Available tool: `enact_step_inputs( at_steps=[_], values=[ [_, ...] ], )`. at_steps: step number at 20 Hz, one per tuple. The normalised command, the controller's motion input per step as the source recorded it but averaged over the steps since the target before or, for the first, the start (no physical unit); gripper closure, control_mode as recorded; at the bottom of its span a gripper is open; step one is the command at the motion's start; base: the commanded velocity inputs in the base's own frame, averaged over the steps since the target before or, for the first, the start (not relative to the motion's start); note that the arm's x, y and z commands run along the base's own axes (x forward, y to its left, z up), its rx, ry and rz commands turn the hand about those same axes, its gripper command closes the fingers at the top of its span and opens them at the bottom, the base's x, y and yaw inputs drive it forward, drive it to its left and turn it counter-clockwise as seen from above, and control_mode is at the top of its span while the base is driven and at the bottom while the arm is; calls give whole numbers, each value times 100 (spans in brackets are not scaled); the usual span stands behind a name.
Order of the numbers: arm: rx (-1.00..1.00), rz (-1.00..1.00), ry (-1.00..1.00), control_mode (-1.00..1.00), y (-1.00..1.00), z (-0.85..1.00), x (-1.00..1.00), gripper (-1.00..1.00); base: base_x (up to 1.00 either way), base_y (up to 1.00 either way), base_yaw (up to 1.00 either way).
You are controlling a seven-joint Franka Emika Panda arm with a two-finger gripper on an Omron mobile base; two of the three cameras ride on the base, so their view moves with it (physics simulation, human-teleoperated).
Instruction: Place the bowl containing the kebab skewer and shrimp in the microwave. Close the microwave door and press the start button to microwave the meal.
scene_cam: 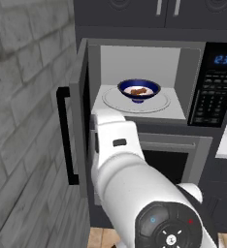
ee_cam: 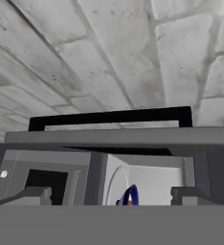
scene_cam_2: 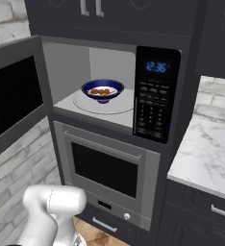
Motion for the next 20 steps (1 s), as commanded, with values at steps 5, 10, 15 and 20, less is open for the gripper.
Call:
enact_step_inputs(
  at_steps=[5,10,15,20],
  values=[
    [-1,5,0,-100,0,-13,30,-100,0,0,0],
    [0,8,0,-100,0,-22,28,-100,0,0,0],
    [0,8,0,-100,6,-27,21,-100,0,0,0],
    [0,7,-3,-100,25,-19,15,-100,0,0,0]
  ],
)
